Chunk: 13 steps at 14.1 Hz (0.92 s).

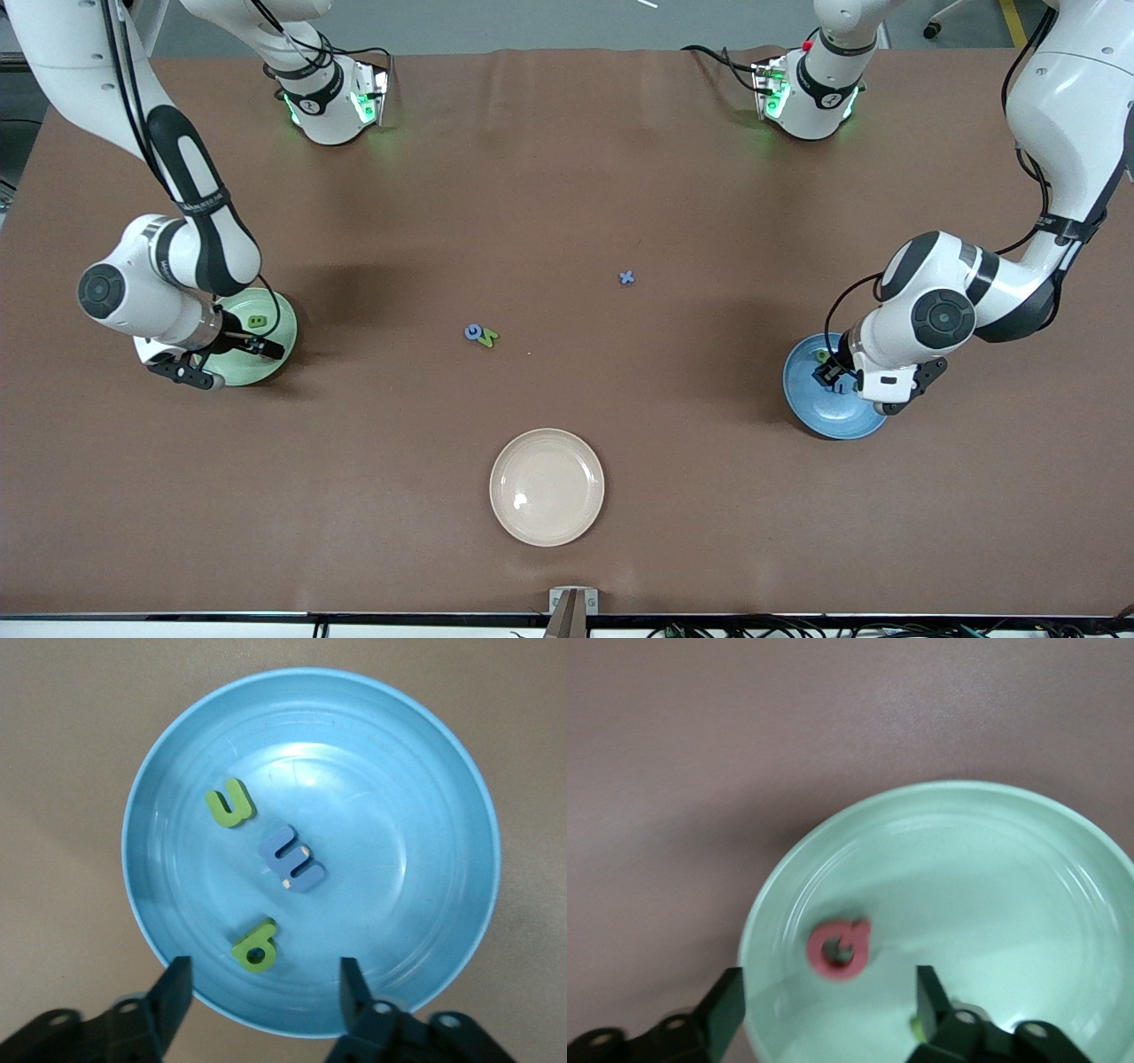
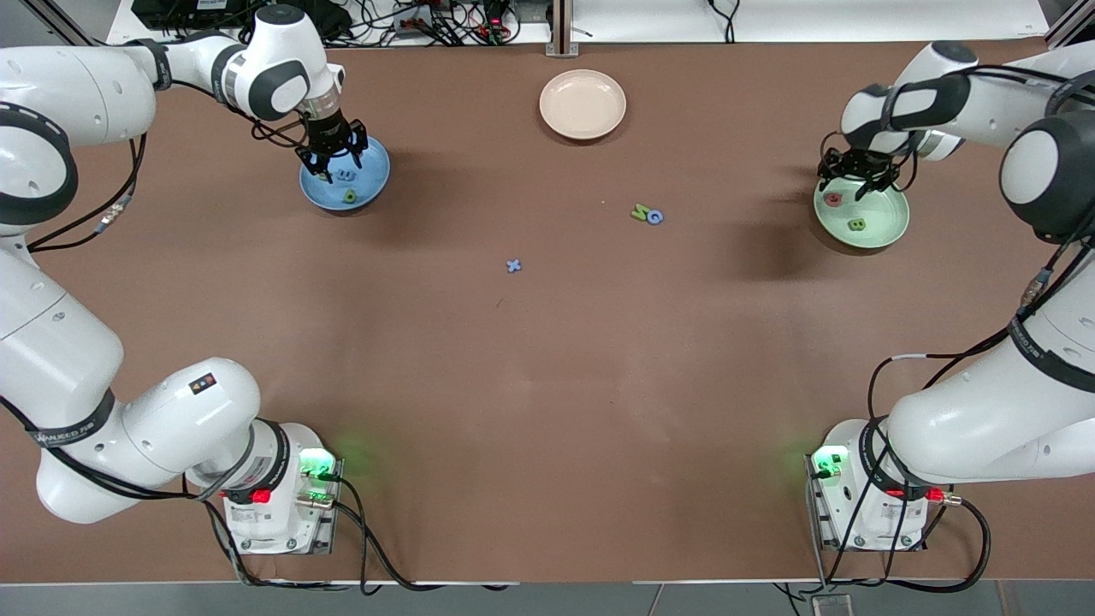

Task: Sort upper and lower case letters into plates
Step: 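Place the p with the left gripper while the right gripper places the Q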

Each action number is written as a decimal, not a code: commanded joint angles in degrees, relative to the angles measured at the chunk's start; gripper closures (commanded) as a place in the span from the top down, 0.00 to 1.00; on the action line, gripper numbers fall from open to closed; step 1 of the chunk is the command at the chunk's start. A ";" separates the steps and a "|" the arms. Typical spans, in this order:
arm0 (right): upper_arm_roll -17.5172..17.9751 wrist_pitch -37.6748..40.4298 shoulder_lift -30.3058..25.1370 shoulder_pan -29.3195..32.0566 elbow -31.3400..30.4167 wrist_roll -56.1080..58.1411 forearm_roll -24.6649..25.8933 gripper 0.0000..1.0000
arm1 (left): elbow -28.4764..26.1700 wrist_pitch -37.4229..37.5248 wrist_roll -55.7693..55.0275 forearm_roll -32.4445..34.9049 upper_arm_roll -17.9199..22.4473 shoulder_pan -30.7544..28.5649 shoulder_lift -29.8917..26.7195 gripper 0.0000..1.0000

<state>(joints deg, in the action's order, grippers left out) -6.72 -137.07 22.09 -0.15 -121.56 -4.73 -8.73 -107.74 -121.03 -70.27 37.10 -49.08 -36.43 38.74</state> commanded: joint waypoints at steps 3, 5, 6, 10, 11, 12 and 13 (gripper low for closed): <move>0.74 13.92 -10.92 -3.79 -0.43 -11.49 0.82 1.00 | -2.73 0.27 -6.00 0.61 -6.89 1.79 -0.24 1.00; 0.74 13.76 -10.84 -8.70 -0.43 -20.36 0.73 1.00 | -3.88 0.01 -11.87 0.34 -7.52 7.13 -0.15 1.00; 0.83 13.59 -10.41 -11.16 0.09 -25.80 0.73 1.00 | -4.23 -0.26 -16.08 0.08 -7.52 10.12 0.28 1.00; 0.83 13.49 -4.45 -21.71 6.84 -50.48 0.11 1.00 | -4.76 -4.29 -21.66 0.51 -7.26 21.64 1.42 0.88; 0.83 13.58 -1.55 -23.74 9.82 -58.82 0.03 1.00 | -5.11 -5.96 -21.66 0.87 -6.82 24.19 1.86 0.82; 0.83 13.41 1.26 -25.58 12.38 -67.69 0.03 1.00 | -5.72 -7.97 -21.57 1.13 -5.95 25.87 2.30 0.75; 0.83 13.32 3.46 -27.17 14.75 -74.57 -0.06 1.00 | -6.42 -9.39 -21.57 1.48 -5.25 27.01 2.39 0.70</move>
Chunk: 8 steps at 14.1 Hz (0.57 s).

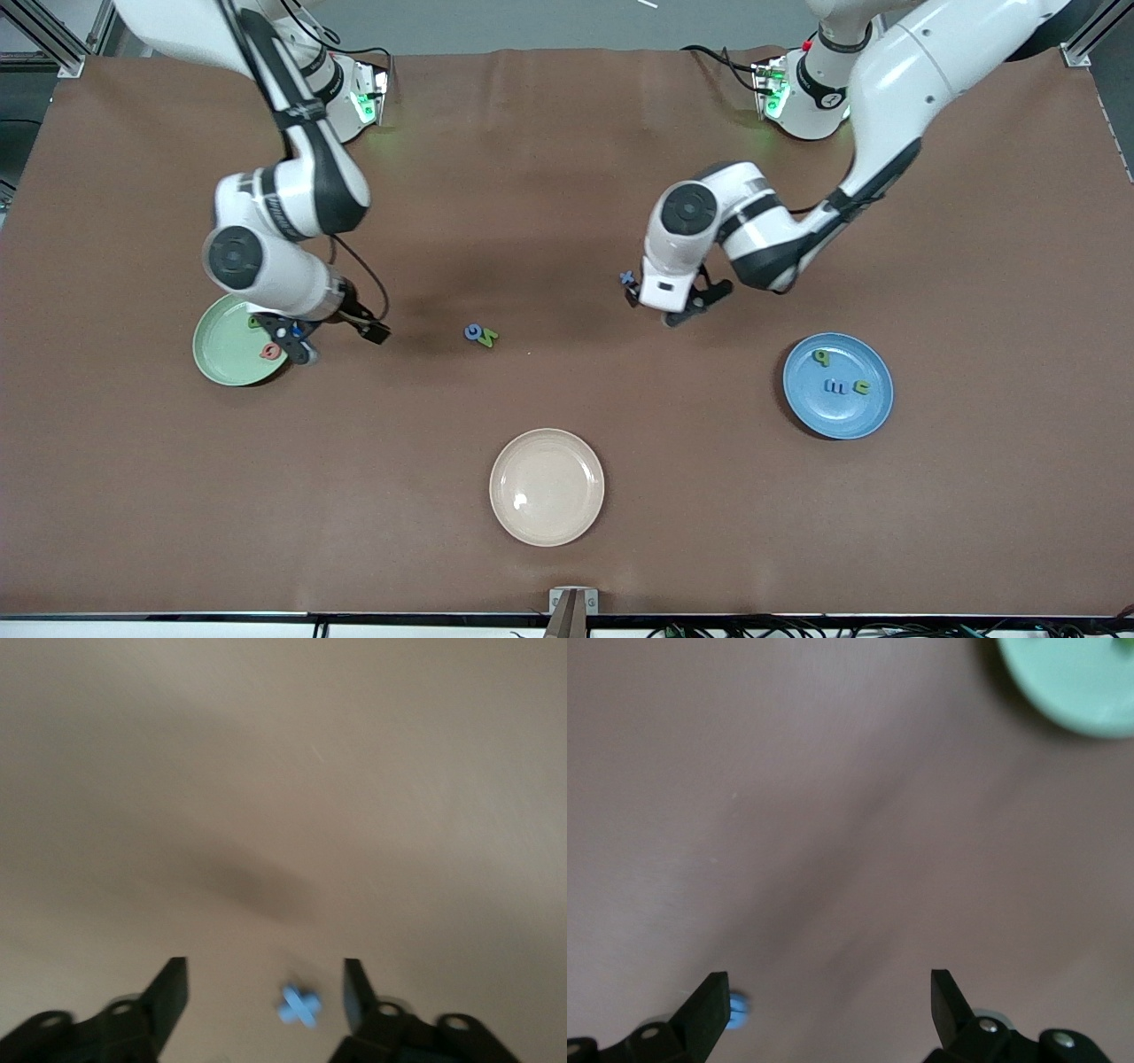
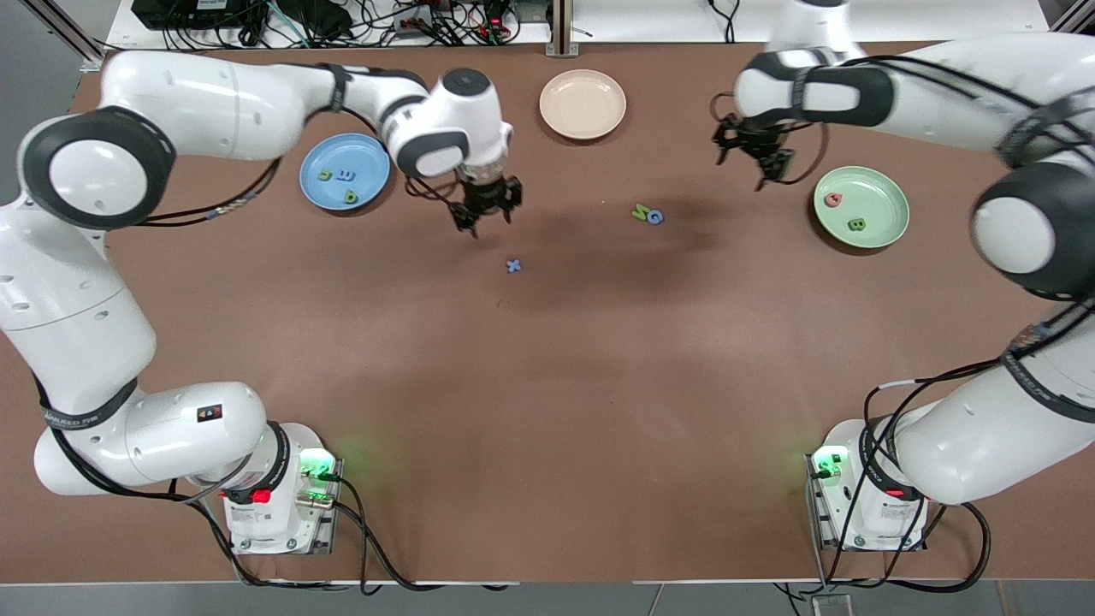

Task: Sort upper and lower case letters into plates
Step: 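Grasp the x with the left gripper while the right gripper grasps the Z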

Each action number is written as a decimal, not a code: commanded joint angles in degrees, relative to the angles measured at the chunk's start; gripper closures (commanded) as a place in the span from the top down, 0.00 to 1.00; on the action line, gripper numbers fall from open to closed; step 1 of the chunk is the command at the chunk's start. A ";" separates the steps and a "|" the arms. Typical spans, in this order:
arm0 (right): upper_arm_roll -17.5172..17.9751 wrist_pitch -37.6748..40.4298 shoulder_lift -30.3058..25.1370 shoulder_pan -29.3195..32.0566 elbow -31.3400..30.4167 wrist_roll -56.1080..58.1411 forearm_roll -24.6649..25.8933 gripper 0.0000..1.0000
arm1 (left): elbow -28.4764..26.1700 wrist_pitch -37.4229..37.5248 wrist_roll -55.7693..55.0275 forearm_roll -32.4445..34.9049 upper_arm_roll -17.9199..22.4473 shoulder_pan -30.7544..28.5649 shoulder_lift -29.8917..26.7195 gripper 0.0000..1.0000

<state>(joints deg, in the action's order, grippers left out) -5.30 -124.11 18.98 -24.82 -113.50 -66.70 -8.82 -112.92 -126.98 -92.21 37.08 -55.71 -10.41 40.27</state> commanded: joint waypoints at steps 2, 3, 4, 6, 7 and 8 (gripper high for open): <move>-0.58 -0.07 9.05 -4.27 9.16 -21.59 -1.80 1.00 | -1.43 -3.89 0.28 2.47 2.01 2.93 1.12 0.69; -0.58 -0.60 10.02 -5.06 9.87 -24.68 -2.95 1.00 | -1.60 -3.89 0.28 3.52 2.70 4.25 1.47 0.67; -0.58 -1.21 10.99 -5.76 10.05 -27.06 -3.31 1.00 | -1.61 -3.98 0.28 4.57 3.49 5.57 1.74 0.64; -0.58 -3.14 12.74 -6.64 10.40 -32.50 -3.49 1.00 | -1.61 -5.46 0.11 5.55 5.07 7.68 2.88 0.57; -0.58 -3.67 13.80 -7.08 11.45 -37.67 -3.49 1.00 | -1.87 -7.65 -0.42 5.64 6.30 8.56 3.06 0.55; -0.58 -3.59 14.94 -7.52 12.42 -42.24 -3.49 1.00 | -1.96 -8.45 -0.60 5.64 7.36 9.35 3.06 0.55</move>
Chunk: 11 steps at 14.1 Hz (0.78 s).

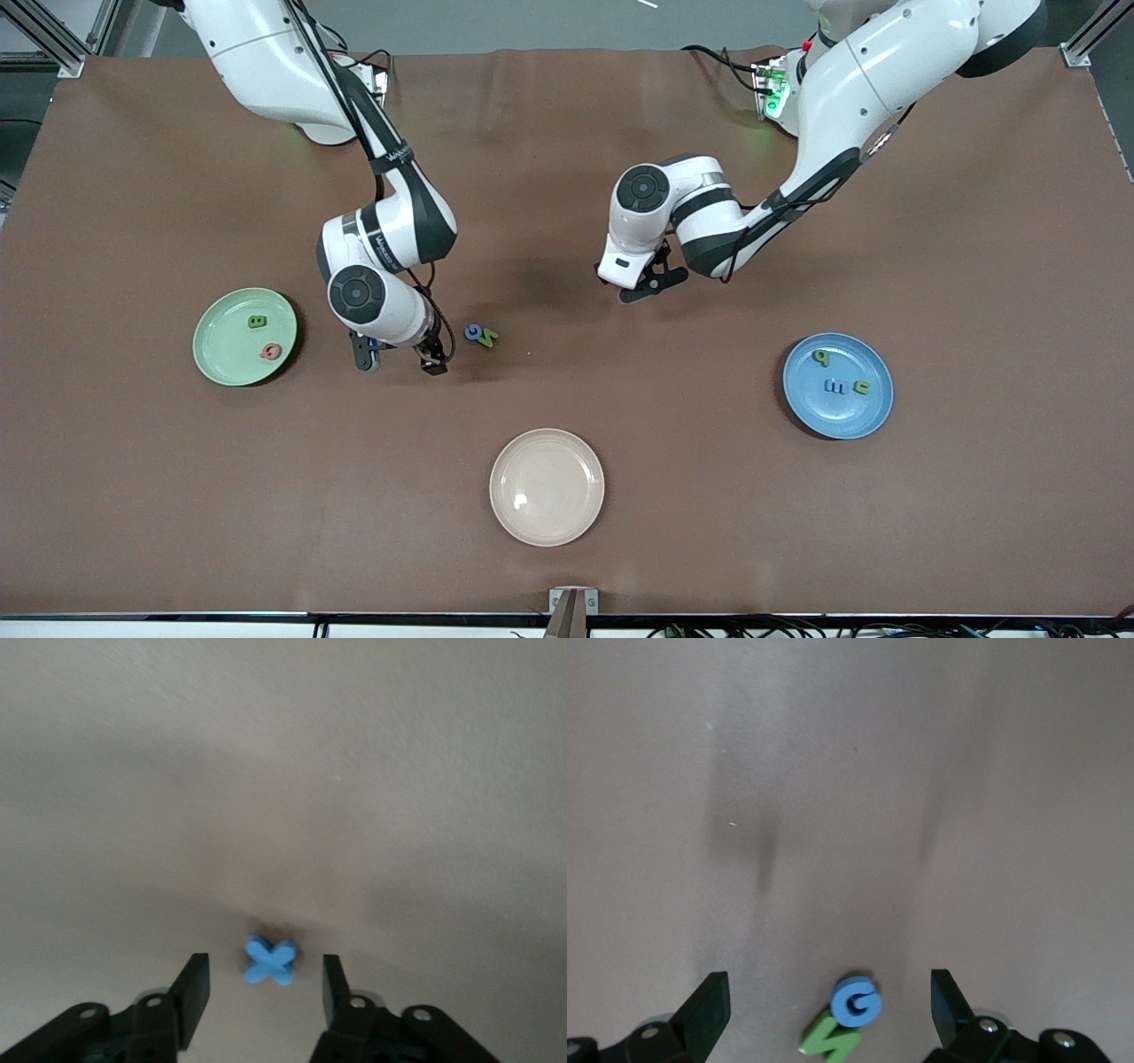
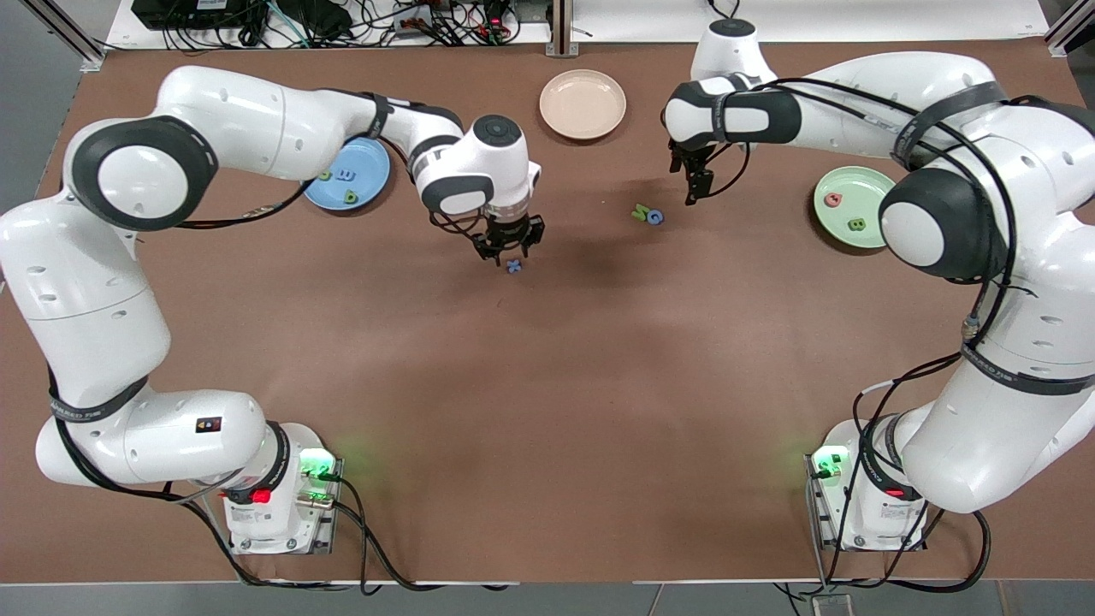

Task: Sort upper and lower case letters into plates
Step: 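Grasp the x with the left gripper while the right gripper grasps the Z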

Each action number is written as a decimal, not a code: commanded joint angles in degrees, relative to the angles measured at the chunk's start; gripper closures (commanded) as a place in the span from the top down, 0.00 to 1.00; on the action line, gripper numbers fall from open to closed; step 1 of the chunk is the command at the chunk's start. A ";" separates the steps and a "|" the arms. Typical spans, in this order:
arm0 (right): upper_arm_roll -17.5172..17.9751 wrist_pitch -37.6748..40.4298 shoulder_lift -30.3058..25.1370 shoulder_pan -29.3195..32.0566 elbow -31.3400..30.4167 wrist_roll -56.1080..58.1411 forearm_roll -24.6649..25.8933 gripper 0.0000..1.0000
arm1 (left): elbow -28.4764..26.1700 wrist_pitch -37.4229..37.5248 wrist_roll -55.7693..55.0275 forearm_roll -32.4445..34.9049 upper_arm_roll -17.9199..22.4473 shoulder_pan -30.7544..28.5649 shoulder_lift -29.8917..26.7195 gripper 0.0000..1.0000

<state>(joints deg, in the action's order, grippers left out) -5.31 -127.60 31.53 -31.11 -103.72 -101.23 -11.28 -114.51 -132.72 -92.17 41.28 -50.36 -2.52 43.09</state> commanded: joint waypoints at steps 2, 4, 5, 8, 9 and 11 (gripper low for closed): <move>-0.57 -0.19 3.71 -2.20 3.96 -15.20 -1.11 1.00 | -0.54 -2.72 -0.64 1.43 2.81 2.17 0.24 0.55; -0.57 -1.24 4.59 -3.25 4.84 -19.95 -3.38 0.97 | -0.89 -2.64 -0.73 1.43 2.90 2.17 0.24 0.54; -0.57 -2.72 4.94 -4.30 4.84 -21.19 -4.79 0.97 | -1.15 -2.63 -1.25 1.43 2.90 2.25 0.24 0.51; -0.57 -5.45 6.35 -5.80 4.84 -21.56 -5.07 0.92 | -1.33 -2.63 -3.36 1.43 2.90 2.69 0.24 0.25; -0.57 -5.64 6.62 -6.07 4.75 -22.17 -5.07 0.92 | -1.42 -2.63 -4.93 1.43 2.90 3.04 0.24 0.15; -0.57 -6.34 6.88 -6.51 4.67 -22.79 -5.42 0.89 | -1.42 -2.46 -5.83 1.43 3.16 2.78 0.06 0.00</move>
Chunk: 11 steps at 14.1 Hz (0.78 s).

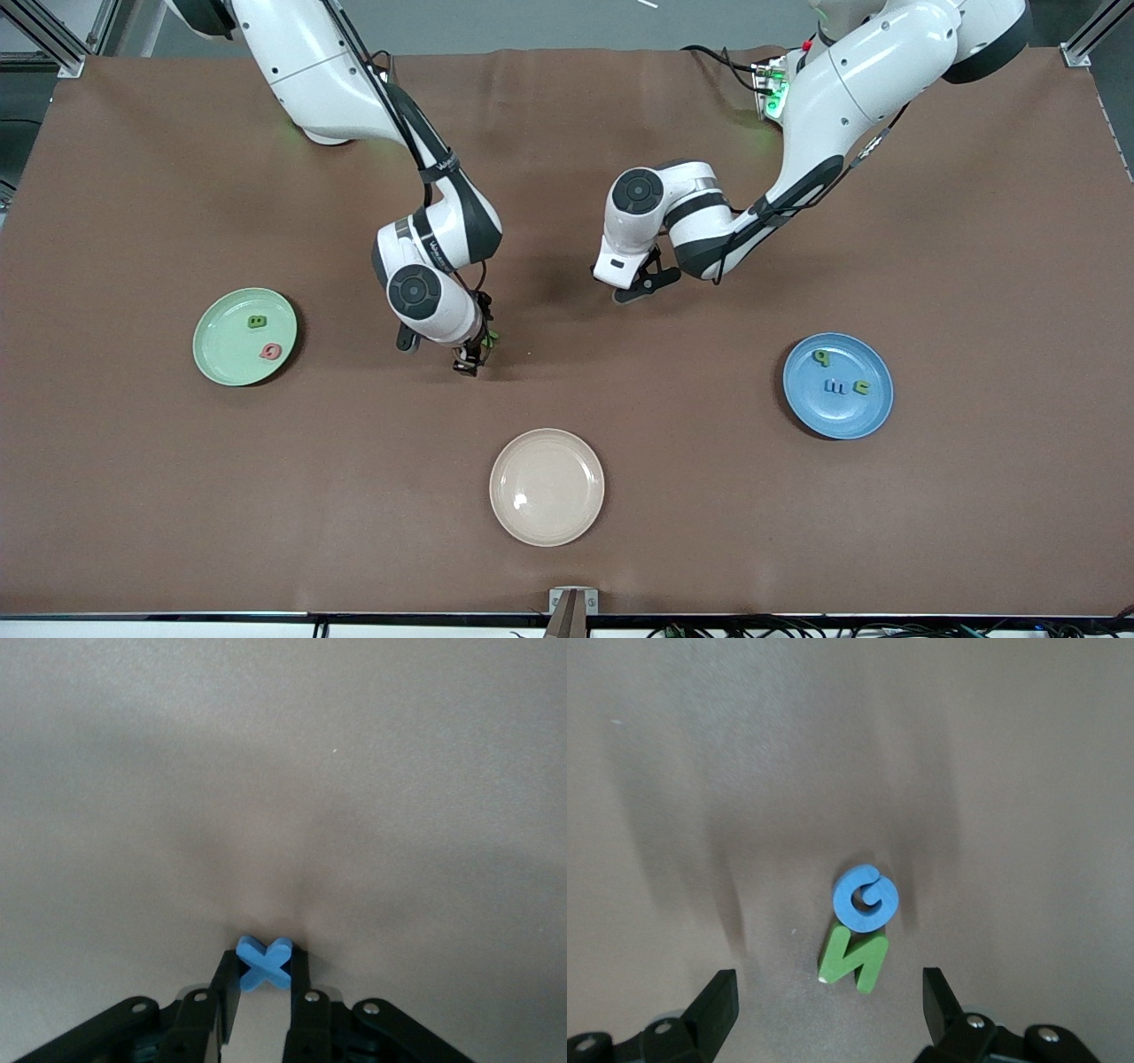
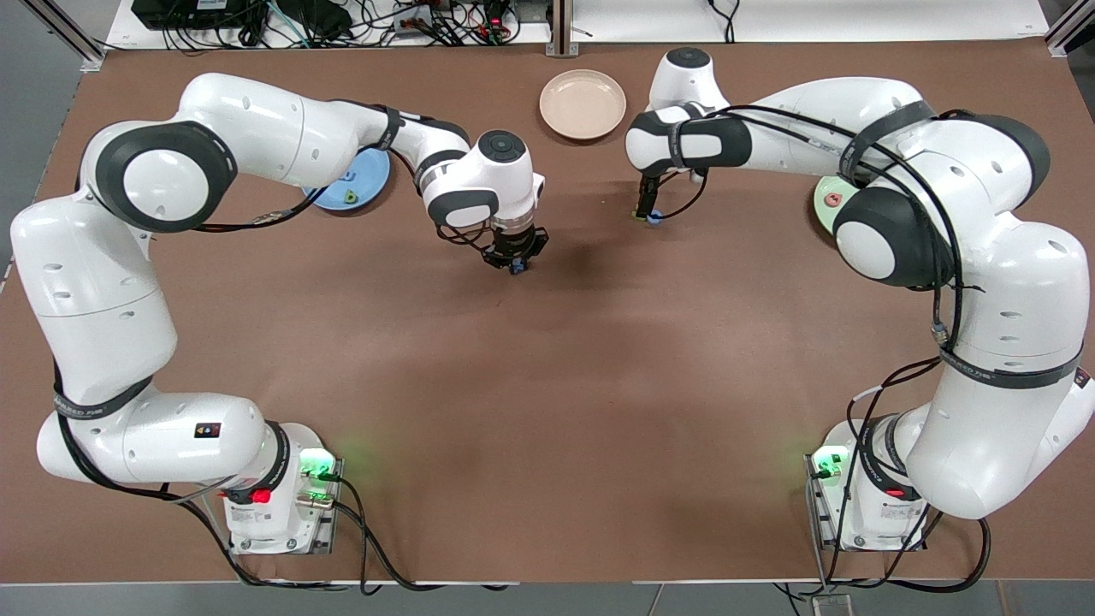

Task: Sort upper and lower case letters into plates
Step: 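Grasp the x with the left gripper while the right gripper grasps the Z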

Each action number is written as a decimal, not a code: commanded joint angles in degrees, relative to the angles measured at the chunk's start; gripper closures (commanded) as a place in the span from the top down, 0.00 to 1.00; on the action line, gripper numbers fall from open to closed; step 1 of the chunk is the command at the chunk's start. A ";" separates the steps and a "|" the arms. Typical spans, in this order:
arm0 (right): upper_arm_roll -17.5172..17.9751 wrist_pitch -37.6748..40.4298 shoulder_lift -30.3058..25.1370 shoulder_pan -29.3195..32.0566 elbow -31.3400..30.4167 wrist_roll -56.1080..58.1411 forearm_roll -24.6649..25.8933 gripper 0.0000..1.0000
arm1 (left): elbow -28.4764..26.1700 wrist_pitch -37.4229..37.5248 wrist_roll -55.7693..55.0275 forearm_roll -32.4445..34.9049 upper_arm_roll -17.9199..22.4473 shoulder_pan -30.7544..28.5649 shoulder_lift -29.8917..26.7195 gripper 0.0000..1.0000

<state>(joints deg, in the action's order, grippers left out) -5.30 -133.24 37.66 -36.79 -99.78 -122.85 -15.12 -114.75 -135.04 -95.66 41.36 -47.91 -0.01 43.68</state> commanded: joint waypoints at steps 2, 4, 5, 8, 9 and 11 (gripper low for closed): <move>-0.59 -1.05 1.28 -1.26 0.64 -1.25 -1.85 0.81 | -0.40 0.48 -2.95 1.10 0.72 -1.73 -2.27 0.00; -0.59 -1.05 1.28 -1.27 0.55 -1.34 -1.67 0.73 | 1.18 0.83 -3.66 1.01 0.63 -4.19 -4.56 0.00; -0.68 -1.05 1.28 -1.35 0.46 -1.34 -1.67 0.71 | 2.32 1.01 -3.66 1.01 0.63 -5.86 -5.44 0.00; -0.77 -1.05 1.46 -1.53 0.29 -1.34 -1.50 0.69 | 5.74 1.53 -2.26 0.40 0.54 -12.79 -7.46 0.00; -0.77 -1.05 1.63 -1.62 0.20 -1.34 -1.41 0.68 | 7.76 2.84 -2.34 -0.31 0.28 -14.91 -7.47 0.00; -0.77 -1.40 1.81 -1.71 0.11 -1.34 -1.23 0.68 | 11.19 7.49 -1.56 -0.66 0.36 -16.85 -7.38 0.00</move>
<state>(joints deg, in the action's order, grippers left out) -5.37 -134.00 38.99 -37.51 -99.72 -123.34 -15.63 -106.44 -131.91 -97.61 41.37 -47.24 -15.83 36.74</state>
